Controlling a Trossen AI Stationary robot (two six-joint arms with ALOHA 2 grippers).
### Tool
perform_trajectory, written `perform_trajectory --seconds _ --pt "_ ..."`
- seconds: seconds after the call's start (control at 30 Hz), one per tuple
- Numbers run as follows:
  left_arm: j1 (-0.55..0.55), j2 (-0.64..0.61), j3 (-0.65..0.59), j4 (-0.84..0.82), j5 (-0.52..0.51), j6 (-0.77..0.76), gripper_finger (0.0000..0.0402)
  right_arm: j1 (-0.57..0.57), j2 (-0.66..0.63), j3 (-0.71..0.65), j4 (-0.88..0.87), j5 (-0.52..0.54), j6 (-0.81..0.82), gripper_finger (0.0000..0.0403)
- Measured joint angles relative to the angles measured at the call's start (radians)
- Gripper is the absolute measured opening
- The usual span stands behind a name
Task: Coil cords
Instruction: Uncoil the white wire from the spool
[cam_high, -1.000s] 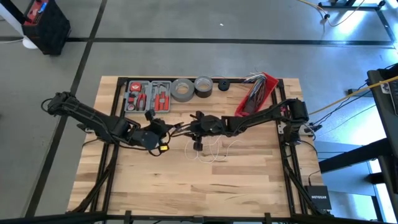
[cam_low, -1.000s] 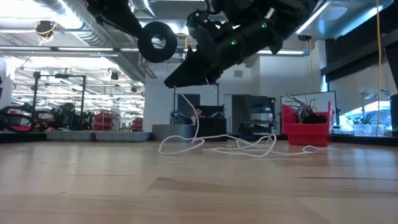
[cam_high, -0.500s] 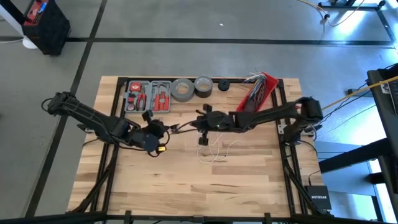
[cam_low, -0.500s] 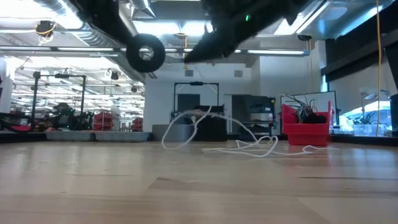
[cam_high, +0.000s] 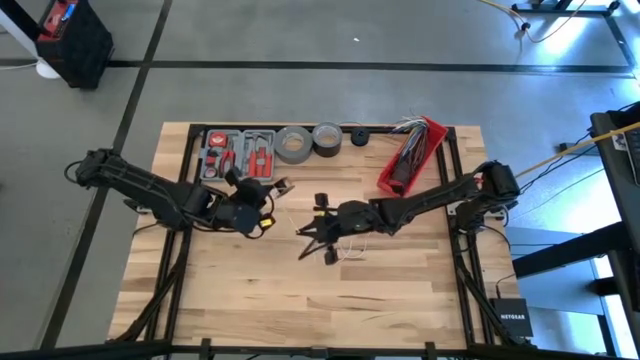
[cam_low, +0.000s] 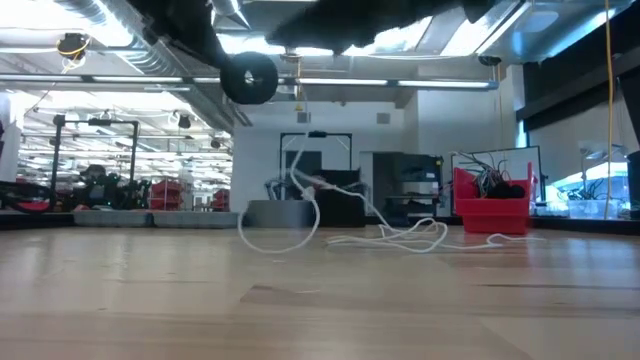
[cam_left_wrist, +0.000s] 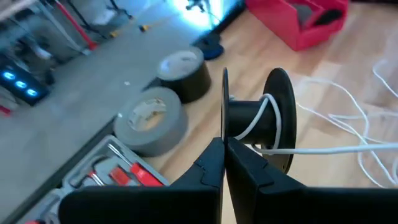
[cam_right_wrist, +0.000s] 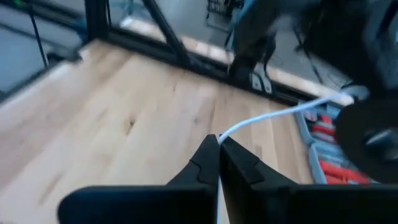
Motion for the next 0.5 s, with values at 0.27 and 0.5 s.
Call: perform_trajectory --seconds 0.27,0.5 --pt "-0.052 -0.003 0.0 0.074 -0.059 0.075 0.0005 -0.077 0.029 0.001 -0.169 0.044 0.002 0.0009" --pt "-0.105 -0.003 0.0 0.082 -0.068 0.161 0.0005 -0.1 0.026 0.001 -0.342 0.261 0.018 0.0011"
